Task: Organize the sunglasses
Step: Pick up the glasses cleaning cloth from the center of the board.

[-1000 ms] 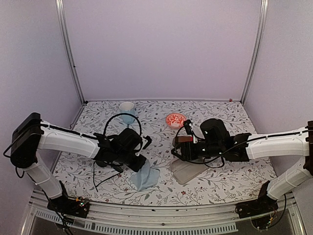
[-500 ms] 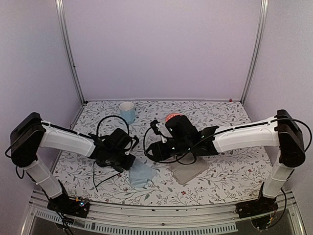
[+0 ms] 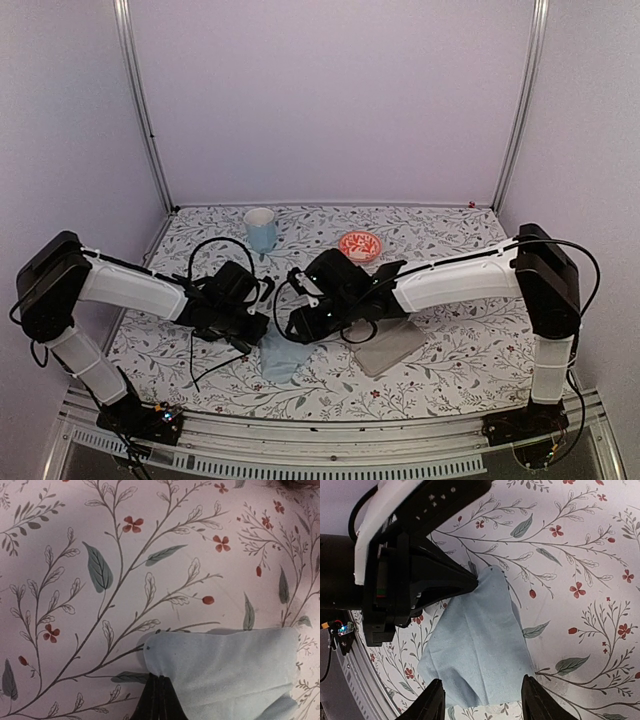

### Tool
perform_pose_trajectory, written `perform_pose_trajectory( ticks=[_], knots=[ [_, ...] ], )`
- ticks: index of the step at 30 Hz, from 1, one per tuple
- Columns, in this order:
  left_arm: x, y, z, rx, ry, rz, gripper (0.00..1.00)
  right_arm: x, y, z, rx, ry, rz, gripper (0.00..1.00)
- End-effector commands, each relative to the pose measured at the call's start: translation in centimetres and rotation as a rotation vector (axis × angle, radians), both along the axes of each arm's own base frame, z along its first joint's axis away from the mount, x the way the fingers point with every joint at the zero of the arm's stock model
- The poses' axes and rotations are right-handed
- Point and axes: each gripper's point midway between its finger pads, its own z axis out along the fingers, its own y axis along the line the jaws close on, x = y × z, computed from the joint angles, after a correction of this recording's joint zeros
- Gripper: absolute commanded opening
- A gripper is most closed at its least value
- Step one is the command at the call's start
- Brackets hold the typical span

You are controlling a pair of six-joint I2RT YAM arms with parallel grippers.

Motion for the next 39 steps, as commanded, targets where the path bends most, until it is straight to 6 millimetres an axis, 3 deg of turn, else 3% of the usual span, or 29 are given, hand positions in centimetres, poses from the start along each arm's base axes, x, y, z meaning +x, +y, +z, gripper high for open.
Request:
perform_pose_trajectory(
  ticks=[1, 13, 32, 39],
  knots=[
    [0.4, 0.9, 0.4, -0.013, -0.016, 0.018, 0.0, -0.9, -0.2, -2.3, -0.103, 0.028, 0.013, 0.53],
    [0.2, 0.7, 0.5, -0.048, -0.01, 0.007, 0.0, -1.3, -1.1, -5.0, -0.209, 0.054, 0.013, 0.51],
    [-0.1, 0.3, 0.5, -0.068, 0.006, -0.008, 0.0, 0.2, -2.1, -6.0, -0.29, 0.013, -0.075, 0.46],
    [-0.1, 0.3, 0.5, -0.069, 0.007, -0.01, 0.0, -0.2, -1.7, -6.5, -0.292, 0.021, -0.054, 0.44]
  ],
)
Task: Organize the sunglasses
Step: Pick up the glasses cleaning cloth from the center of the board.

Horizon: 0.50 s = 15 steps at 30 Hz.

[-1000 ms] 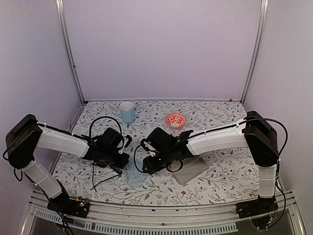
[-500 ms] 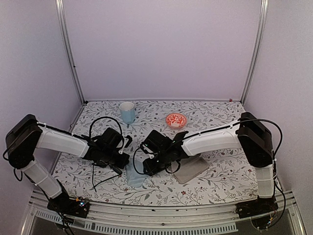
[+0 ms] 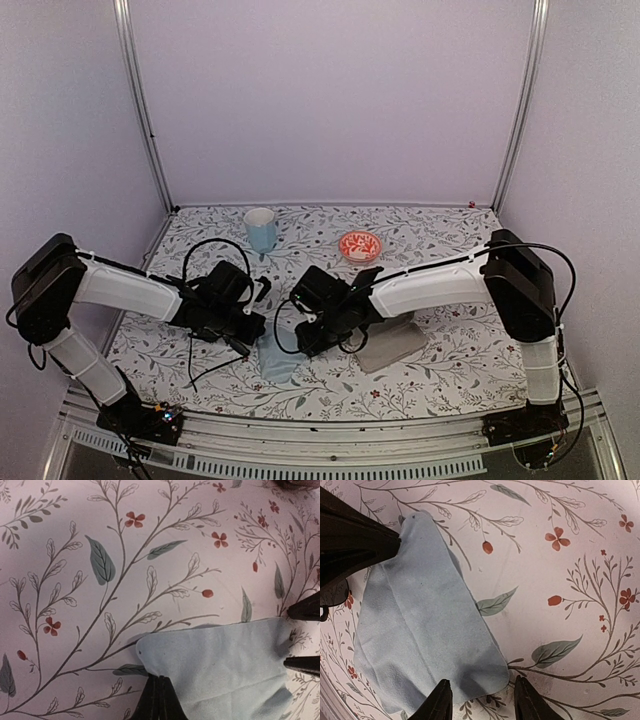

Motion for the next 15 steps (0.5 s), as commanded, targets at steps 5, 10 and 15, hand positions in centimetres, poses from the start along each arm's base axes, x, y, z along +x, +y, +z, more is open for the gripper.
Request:
perform_pose_trajectory(
  ticks=[5, 10, 15],
  knots=[
    [0.3, -0.1, 0.3, -0.023, -0.011, -0.005, 0.0, -0.5, 0.7, -1.2, -0.024, 0.001, 0.014, 0.37],
    [0.2, -0.3, 0.3, -0.032, -0.007, -0.011, 0.0, -0.2, 0.6, -0.9, -0.024, -0.01, 0.007, 0.26],
    [0.3, -0.8, 0.5, -0.054, -0.006, -0.019, 0.0, 0.3, 0.7, 0.0, -0.016, -0.04, -0.005, 0.16]
  ],
)
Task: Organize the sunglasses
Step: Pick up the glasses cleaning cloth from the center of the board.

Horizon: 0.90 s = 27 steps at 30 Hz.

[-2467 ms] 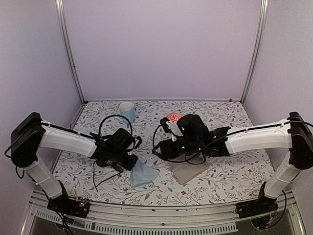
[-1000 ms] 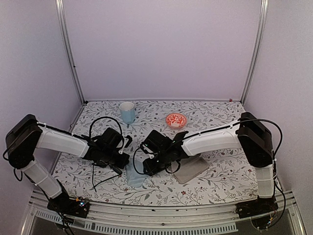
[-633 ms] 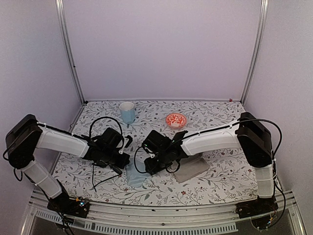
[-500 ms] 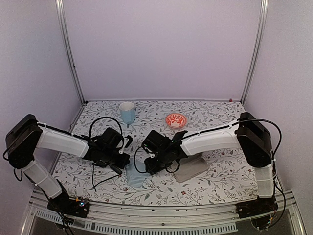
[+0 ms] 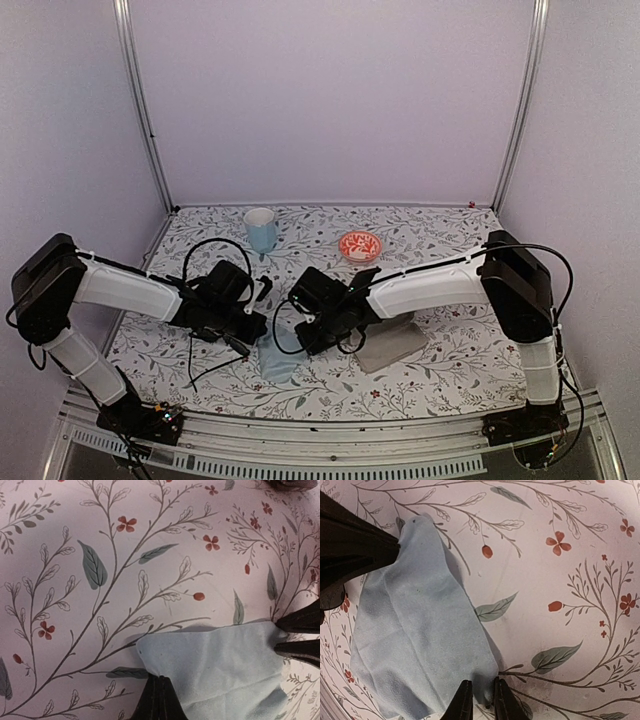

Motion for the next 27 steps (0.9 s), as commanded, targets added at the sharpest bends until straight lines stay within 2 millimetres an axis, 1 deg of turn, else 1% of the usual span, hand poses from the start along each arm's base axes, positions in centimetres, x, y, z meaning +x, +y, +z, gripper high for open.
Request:
perform_pose_trajectory(
  ticks=[1, 8, 13, 17, 21, 27],
  knots=[
    [0.4, -0.5, 0.4, -0.036, -0.007, -0.009, 0.0, 0.4, 0.3, 0.6, -0.005, -0.037, -0.008, 0.14],
    [0.5, -1.0, 0.5, -0.058, -0.006, -0.011, 0.0, 2.0, -0.2, 2.4, 0.002, -0.082, -0.035, 0.0],
    [0.6, -1.4, 0.4, -0.073, 0.004, -0.019, 0.0, 3.3, -0.8, 3.2, -0.003, -0.108, -0.05, 0.0],
    [0.8, -1.8, -0.1, -0.075, 0.015, -0.023, 0.0, 4.2, -1.4, 3.5, -0.025, -0.127, -0.055, 0.0],
    [1.1, -2.2, -0.2, -0.075, 0.02, -0.027, 0.09, 4.8, -2.4, 3.4, -0.068, -0.145, -0.068, 0.0],
    [1.7, -2.4, 0.3, -0.07, 0.001, -0.022, 0.2, 4.7, -3.2, 3.0, -0.105, -0.143, -0.069, 0.0]
  ],
)
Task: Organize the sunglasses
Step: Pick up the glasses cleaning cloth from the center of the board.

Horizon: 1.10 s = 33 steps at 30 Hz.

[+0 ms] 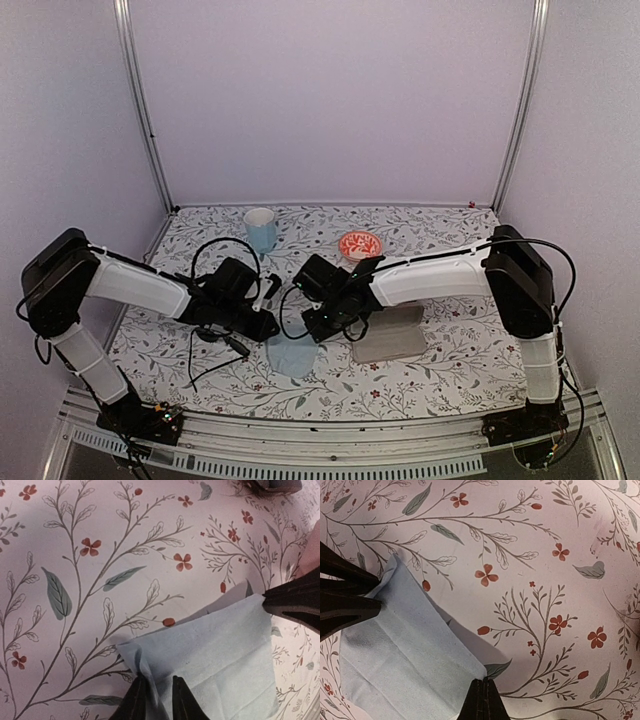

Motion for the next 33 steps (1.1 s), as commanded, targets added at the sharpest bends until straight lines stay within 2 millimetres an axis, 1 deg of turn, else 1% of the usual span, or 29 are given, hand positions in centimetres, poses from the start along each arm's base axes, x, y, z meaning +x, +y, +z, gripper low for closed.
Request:
perform_pose_trajectory(
  ticks=[1, 4, 9, 12, 16, 22, 27, 33],
  knots=[
    [1.2, -0.1, 0.6, 0.003, -0.023, 0.017, 0.22, 0.6, -0.8, 1.7, -0.023, -0.033, -0.01, 0.0],
    [1.6, 0.2, 0.8, 0.021, -0.034, 0.024, 0.27, 0.7, -1.1, 1.7, -0.035, -0.035, -0.014, 0.0],
    [2.5, 0.6, 1.2, 0.027, -0.051, 0.035, 0.33, 0.7, -1.2, 1.7, -0.04, -0.036, -0.018, 0.0],
    [2.8, 0.8, 1.0, 0.033, -0.049, 0.039, 0.35, 0.7, -1.2, 1.7, -0.04, -0.034, -0.017, 0.0],
    [3.3, 1.1, 0.8, 0.037, -0.045, 0.042, 0.35, 0.6, -1.1, 1.7, -0.036, -0.031, -0.016, 0.0],
    [3.3, 0.6, 0.1, 0.027, -0.019, 0.021, 0.32, 0.6, -1.1, 1.7, -0.035, -0.03, -0.016, 0.0],
    [2.9, 0.1, -0.1, 0.003, 0.001, 0.002, 0.27, 0.6, -1.1, 1.5, -0.035, -0.026, -0.02, 0.0],
    [2.6, -0.1, -0.3, -0.006, 0.017, -0.009, 0.2, 0.7, -0.9, 1.5, -0.029, -0.029, -0.018, 0.0]
  ],
)
